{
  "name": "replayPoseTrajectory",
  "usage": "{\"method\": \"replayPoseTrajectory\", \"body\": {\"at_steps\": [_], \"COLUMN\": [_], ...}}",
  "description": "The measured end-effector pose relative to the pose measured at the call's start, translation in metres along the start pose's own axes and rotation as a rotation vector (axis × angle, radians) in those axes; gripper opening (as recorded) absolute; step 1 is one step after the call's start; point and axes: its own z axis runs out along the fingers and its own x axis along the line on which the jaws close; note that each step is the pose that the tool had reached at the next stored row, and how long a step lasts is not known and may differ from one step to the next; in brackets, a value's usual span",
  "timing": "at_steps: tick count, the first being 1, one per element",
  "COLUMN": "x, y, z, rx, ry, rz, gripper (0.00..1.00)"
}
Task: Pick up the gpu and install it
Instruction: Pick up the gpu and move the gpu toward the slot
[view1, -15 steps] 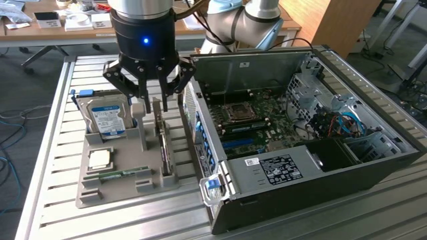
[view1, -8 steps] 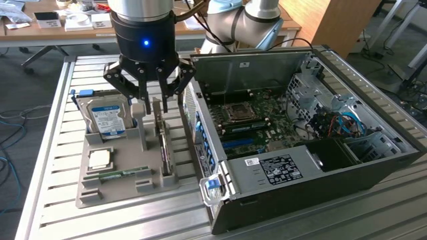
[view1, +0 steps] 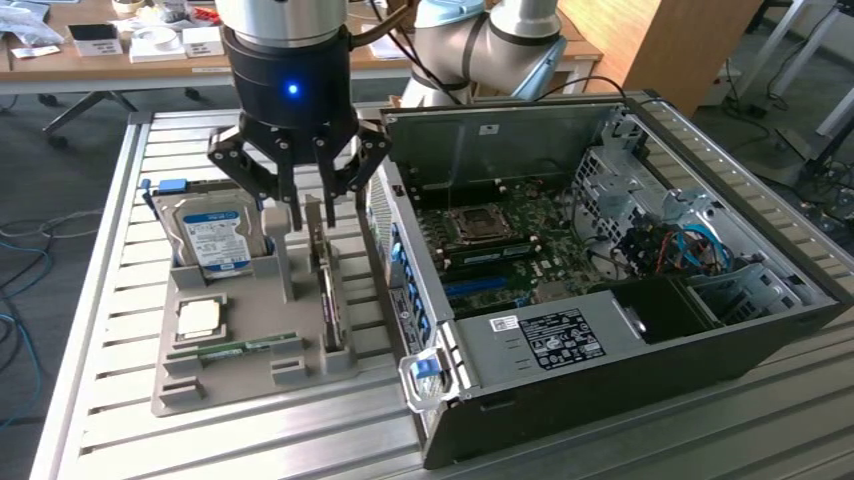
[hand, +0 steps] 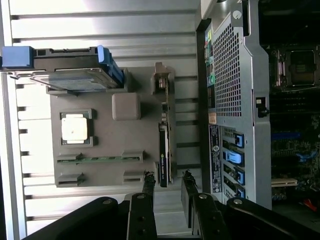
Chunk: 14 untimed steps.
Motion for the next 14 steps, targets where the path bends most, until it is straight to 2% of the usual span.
{"method": "replayPoseTrajectory", "body": {"at_steps": [11,14], "x": [0.0,0.0], "y": [-0.0007,-0.0008], "z": [0.0156,0.0169], "rx": [0.0,0.0003], "ry": [0.0,0.0002], "rz": [0.0,0.0], "gripper": [0.36,0.36]}}
